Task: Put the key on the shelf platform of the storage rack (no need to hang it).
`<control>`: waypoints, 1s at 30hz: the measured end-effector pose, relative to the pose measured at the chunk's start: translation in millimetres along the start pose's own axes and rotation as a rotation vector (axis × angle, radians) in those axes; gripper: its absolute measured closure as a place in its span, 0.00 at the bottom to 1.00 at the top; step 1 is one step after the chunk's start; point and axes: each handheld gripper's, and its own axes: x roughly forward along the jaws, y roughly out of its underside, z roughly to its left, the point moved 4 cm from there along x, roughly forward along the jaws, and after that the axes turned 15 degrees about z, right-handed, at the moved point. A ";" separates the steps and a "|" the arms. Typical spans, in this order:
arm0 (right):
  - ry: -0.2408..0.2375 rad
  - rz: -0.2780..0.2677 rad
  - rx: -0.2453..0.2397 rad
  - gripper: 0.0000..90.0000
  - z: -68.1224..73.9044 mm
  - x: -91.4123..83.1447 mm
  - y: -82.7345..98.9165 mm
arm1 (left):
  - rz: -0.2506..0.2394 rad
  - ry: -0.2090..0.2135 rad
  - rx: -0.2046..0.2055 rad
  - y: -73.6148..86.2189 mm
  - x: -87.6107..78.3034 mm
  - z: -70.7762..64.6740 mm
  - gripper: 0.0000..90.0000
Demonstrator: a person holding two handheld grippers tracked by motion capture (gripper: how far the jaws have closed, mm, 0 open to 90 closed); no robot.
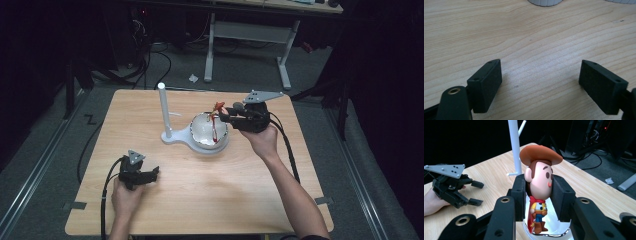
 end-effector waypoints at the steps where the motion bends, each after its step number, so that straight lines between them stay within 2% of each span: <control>1: 0.000 0.005 0.003 0.74 -0.2 2.0 -0.3 | -0.002 -0.001 -0.001 0.0 0.1 0.0 0.21; 10: -0.009 0.036 0.018 0.74 -3.7 19.8 0.6 | 0.000 -0.001 0.001 0.0 0.1 0.1 0.21; 20: -0.017 0.099 0.062 0.74 -11.3 45.5 14.8 | -0.001 -0.002 0.000 0.0 0.1 0.0 0.21; 30: -0.019 0.129 0.079 0.74 -13.7 63.5 20.9 | -0.002 0.001 0.000 0.0 0.1 0.1 0.21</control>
